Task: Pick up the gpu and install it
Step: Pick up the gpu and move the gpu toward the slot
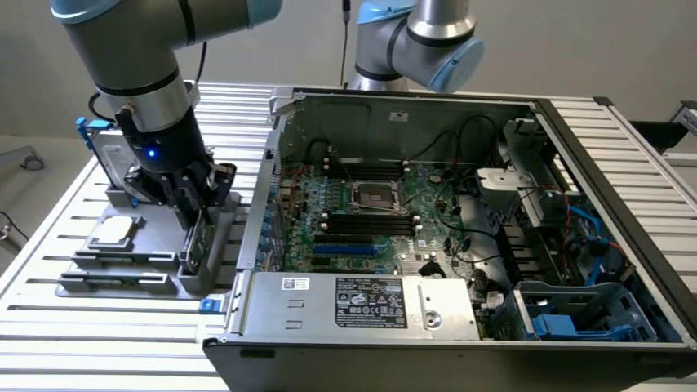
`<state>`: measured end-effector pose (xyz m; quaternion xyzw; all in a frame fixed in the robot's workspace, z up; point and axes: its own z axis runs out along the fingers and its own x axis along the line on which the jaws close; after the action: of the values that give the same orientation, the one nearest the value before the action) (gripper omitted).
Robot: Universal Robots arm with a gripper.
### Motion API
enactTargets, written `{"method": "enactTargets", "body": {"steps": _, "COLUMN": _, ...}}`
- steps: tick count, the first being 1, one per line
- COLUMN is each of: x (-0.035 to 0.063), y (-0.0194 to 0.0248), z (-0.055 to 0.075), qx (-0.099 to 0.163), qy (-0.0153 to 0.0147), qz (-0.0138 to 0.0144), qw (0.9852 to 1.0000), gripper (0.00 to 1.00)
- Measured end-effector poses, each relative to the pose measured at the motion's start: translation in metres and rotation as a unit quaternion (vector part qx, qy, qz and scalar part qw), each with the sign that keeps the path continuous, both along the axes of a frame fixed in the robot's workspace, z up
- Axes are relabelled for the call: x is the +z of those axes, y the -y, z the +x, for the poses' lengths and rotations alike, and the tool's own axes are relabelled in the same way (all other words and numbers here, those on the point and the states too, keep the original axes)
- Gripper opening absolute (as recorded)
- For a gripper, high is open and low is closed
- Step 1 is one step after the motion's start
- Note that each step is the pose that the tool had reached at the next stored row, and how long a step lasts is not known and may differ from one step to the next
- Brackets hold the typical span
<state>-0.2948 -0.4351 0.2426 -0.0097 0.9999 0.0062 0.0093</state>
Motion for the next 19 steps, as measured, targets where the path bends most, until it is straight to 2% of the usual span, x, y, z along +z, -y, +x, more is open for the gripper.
{"method": "enactTargets", "body": {"steps": 3, "x": -0.0014, "y": -0.0001, "z": -0.0029, "qx": 0.0, "qy": 0.001, "qz": 0.0001, "qw": 1.0, "gripper": 0.36}}
{"method": "enactTargets", "body": {"steps": 16, "x": -0.0016, "y": -0.0032, "z": -0.003, "qx": 0.0, "qy": 0.001, "qz": 0.0001, "qw": 1.0, "gripper": 0.36}}
{"method": "enactTargets", "body": {"steps": 18, "x": -0.0016, "y": -0.0031, "z": -0.003, "qx": 0.0, "qy": 0.001, "qz": 0.0, "qw": 1.0, "gripper": 0.34}}
{"method": "enactTargets", "body": {"steps": 19, "x": -0.0016, "y": -0.0032, "z": -0.003, "qx": 0.0, "qy": 0.0009, "qz": 0.0, "qw": 1.0, "gripper": 0.26}}
